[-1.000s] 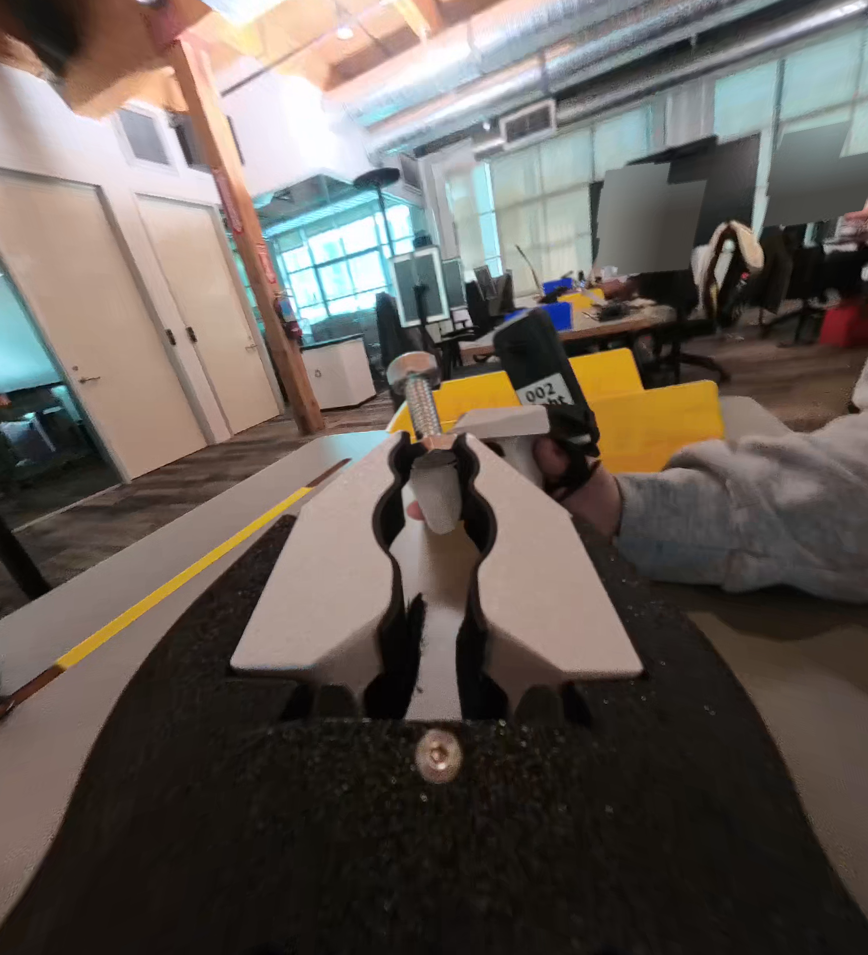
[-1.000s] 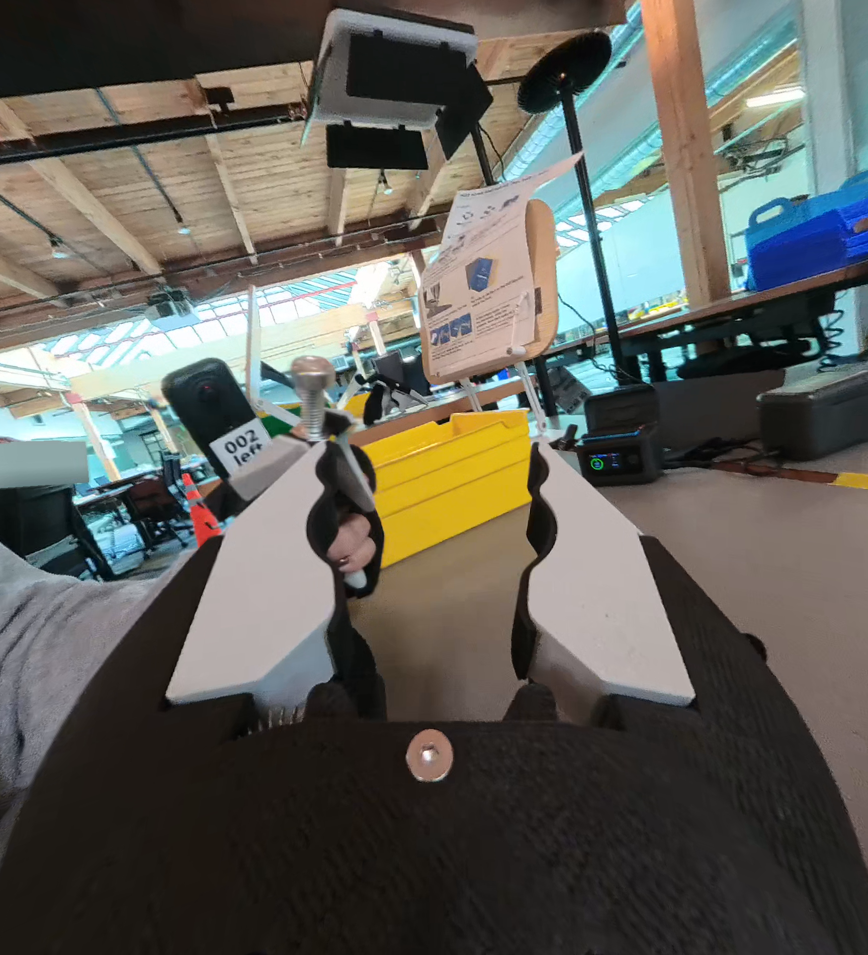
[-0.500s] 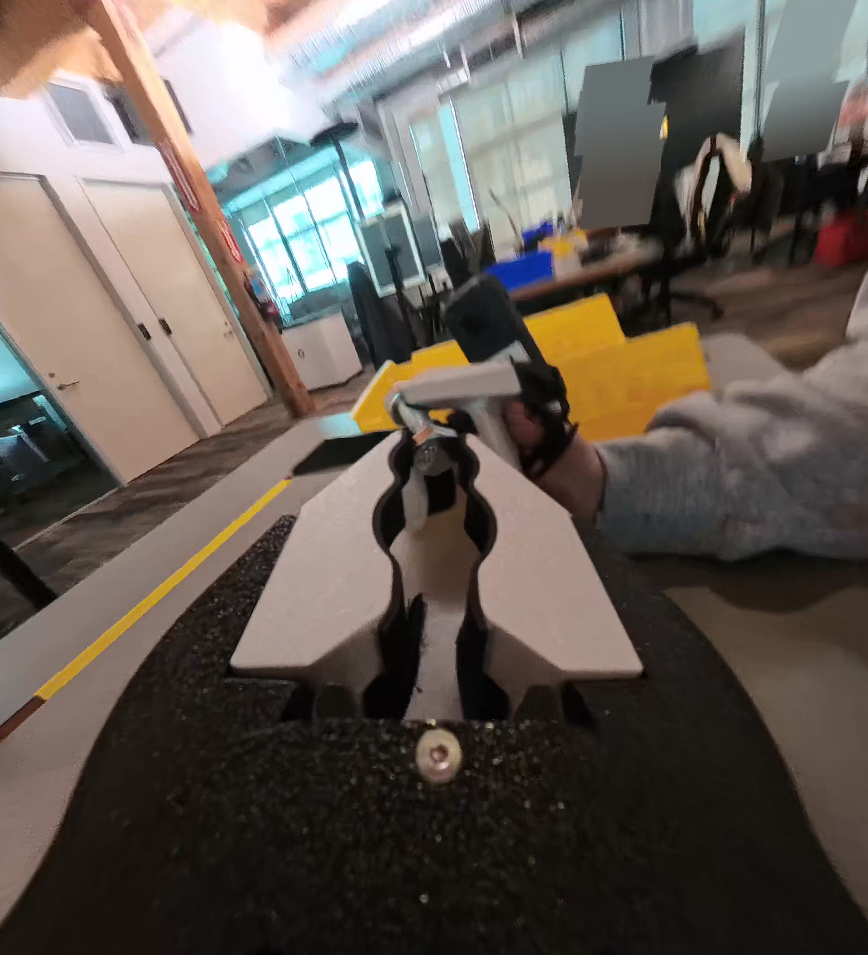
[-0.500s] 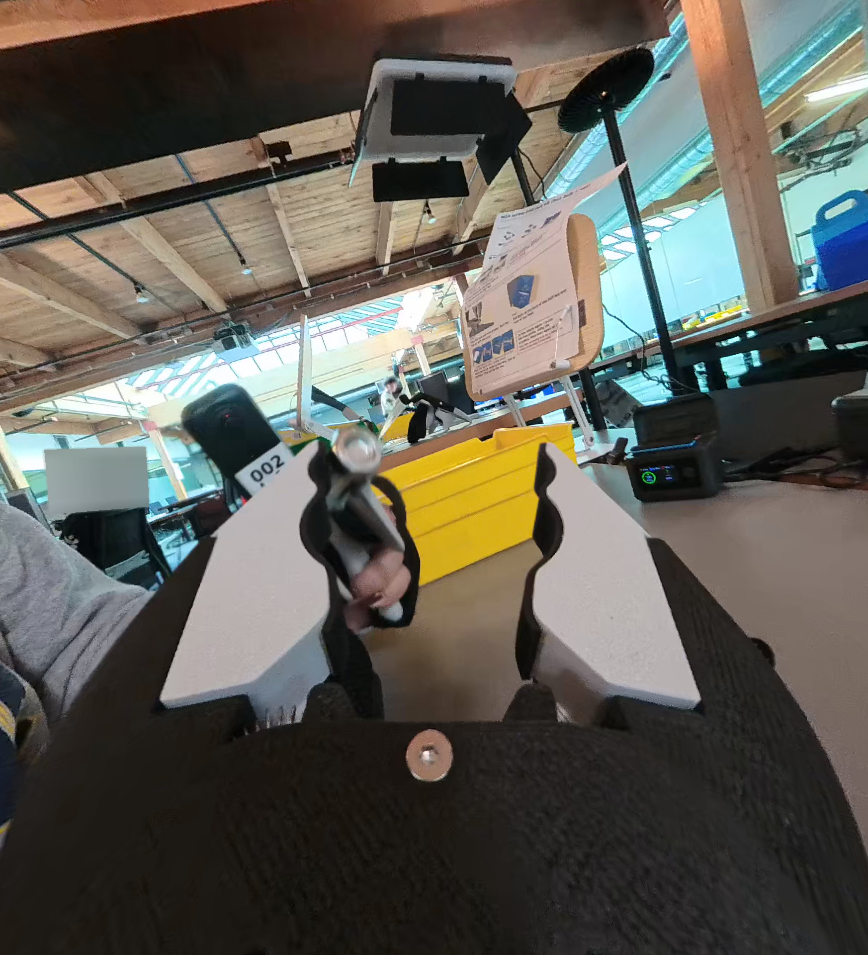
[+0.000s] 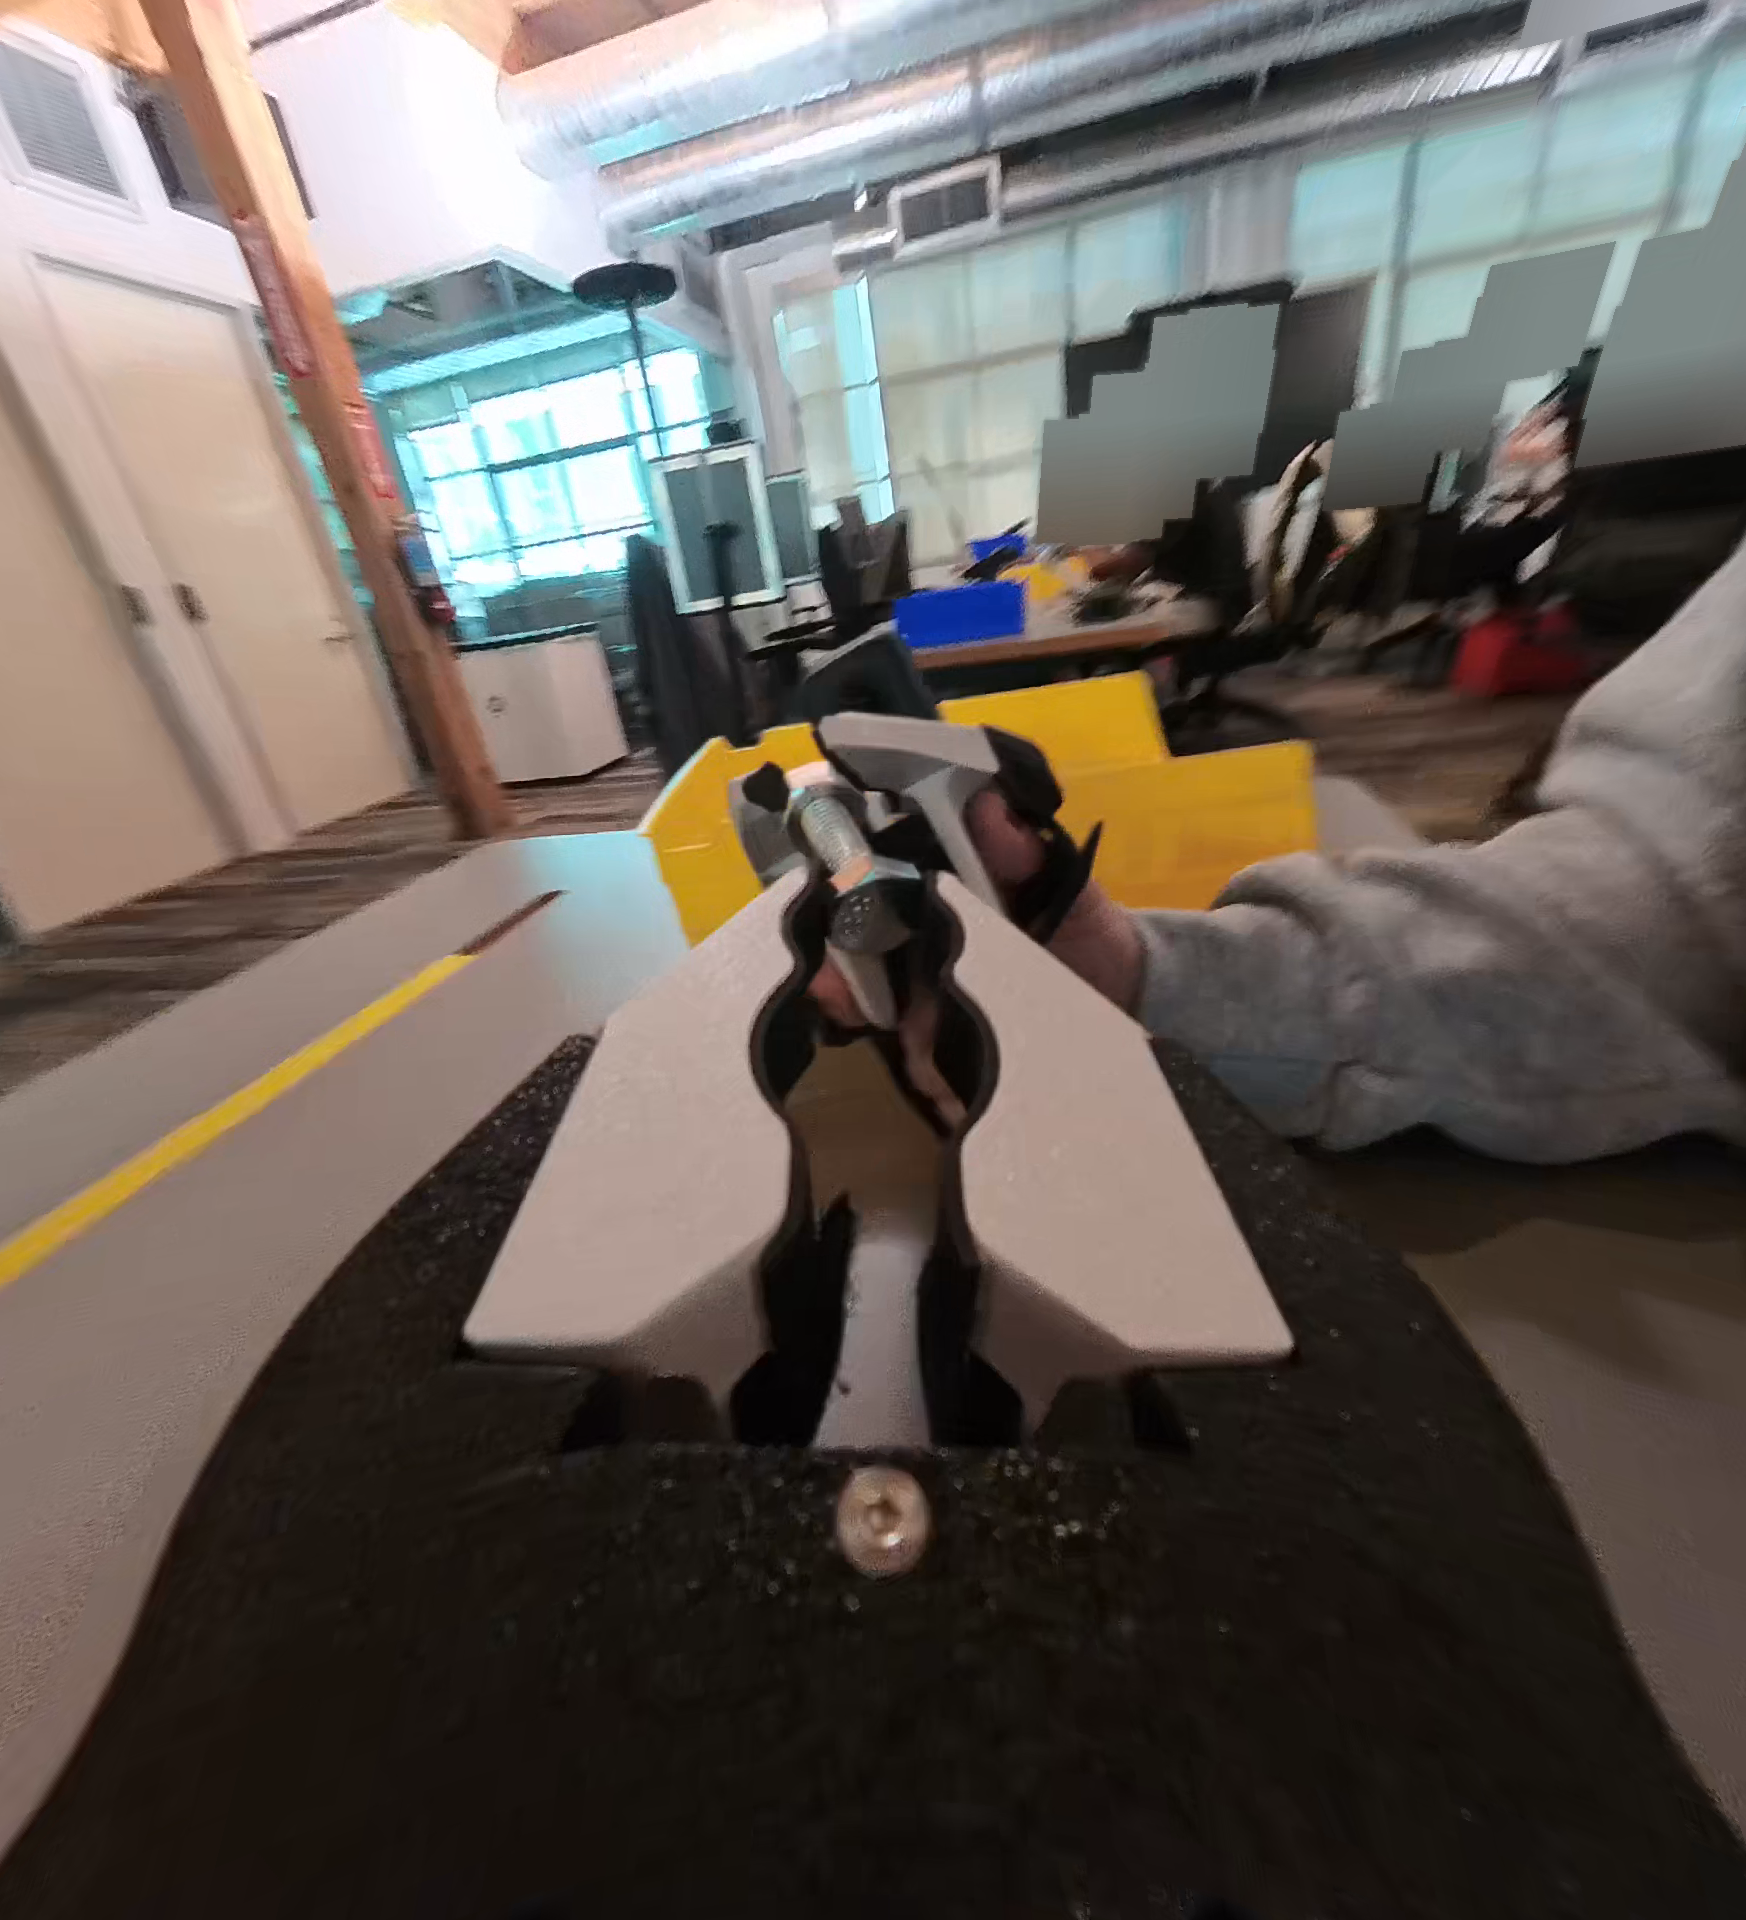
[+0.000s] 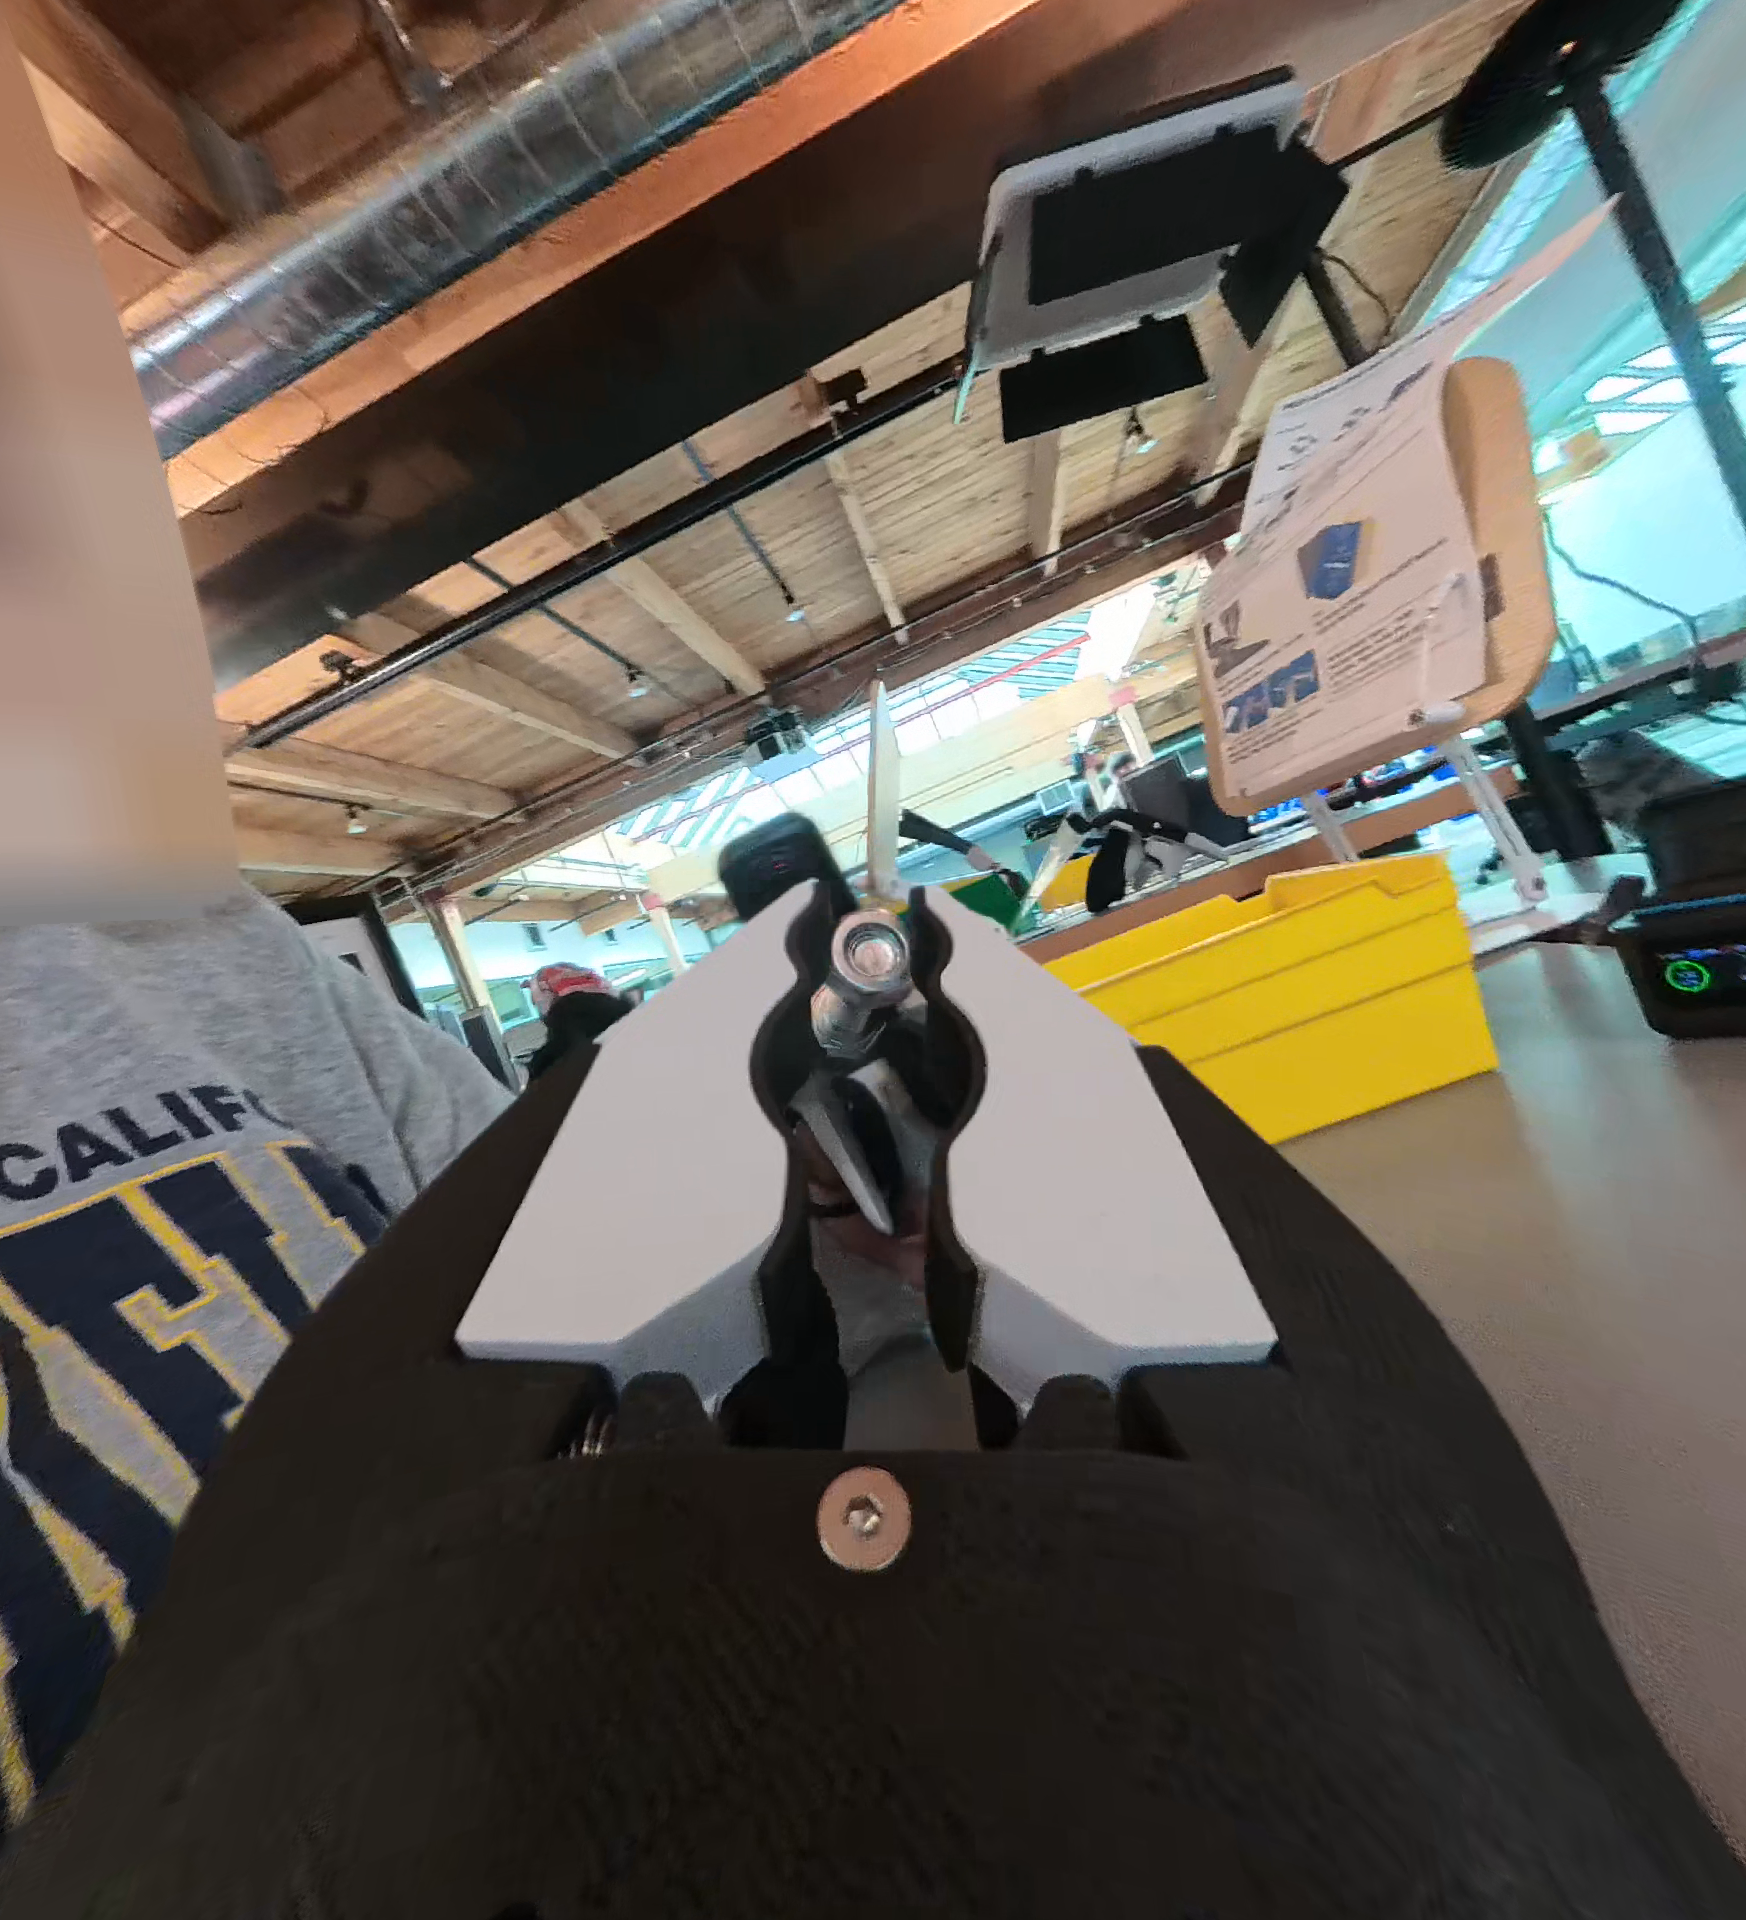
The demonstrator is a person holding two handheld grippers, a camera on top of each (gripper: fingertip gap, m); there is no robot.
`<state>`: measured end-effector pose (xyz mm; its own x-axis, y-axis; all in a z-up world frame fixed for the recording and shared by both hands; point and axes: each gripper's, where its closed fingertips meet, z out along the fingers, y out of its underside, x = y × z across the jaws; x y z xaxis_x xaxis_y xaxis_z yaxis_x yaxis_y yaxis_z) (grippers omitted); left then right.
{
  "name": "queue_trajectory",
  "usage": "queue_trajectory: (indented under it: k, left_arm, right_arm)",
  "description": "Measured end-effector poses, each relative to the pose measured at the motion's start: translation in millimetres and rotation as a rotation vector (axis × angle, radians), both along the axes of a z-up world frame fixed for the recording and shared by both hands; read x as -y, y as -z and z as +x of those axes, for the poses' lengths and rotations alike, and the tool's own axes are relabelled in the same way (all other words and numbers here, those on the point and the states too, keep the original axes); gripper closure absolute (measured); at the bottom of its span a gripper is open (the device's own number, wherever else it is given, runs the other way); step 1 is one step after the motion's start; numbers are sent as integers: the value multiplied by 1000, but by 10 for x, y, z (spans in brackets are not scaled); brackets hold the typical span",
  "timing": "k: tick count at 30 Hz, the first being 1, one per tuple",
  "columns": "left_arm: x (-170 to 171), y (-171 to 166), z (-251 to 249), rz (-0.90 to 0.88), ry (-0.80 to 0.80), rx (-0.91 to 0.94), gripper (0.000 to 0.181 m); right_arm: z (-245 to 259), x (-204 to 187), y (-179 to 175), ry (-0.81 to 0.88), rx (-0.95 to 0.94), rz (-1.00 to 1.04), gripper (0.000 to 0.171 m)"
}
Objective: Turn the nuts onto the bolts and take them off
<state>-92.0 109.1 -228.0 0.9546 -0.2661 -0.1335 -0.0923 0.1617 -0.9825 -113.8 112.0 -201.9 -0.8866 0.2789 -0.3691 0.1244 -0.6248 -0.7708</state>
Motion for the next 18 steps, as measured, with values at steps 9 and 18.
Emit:
queue_trajectory:
  k: [9,18]
  left_arm:
    - [41,-80,-141,80,-64,13,166]
    - [101,-150,33,12,217,275,166]
  right_arm:
    - [-151,19,97,60,93,8,123]
    - [79,142,-19,-32,-44,43,156]
